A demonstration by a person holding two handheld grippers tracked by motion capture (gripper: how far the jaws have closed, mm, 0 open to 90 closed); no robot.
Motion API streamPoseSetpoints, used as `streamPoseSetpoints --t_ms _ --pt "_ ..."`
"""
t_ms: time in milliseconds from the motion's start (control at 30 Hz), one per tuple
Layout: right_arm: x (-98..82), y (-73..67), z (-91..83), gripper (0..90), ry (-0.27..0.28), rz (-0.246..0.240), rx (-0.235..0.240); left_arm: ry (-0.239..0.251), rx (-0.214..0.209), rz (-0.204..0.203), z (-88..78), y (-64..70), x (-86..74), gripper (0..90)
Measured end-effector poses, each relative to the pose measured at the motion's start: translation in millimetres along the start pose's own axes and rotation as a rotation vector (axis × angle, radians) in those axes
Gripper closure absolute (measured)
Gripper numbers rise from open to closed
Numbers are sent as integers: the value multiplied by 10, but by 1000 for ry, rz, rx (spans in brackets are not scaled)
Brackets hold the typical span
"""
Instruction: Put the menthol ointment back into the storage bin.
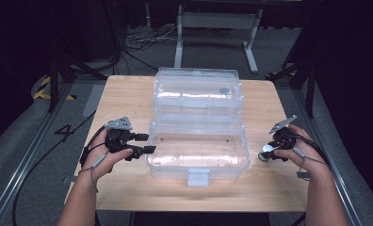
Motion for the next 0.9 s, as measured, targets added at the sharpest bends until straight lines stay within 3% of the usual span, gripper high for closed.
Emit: streamPoseSetpoints --t_ms 200,567,900 --pt "-6 3 12 490 -18 -4 -4 -13 6 12 7 -5 -9 376" --pt "-1 0 1 502 -23 8 8 -20 16 17 -10 -23 -30 380" --pt "98 -76 -188 502 18 -46 50 -23 26 15 -33 -33 -43 384"
Point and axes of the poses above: each handheld gripper's, and its own axes: z roughly forward along the jaws, x roughly out of its top, y roughly to its right, the point moved 4 cm from there along z, roughly forward along the jaws, and after that the axes turned 13 degrees about z, right-handed, at the moved point
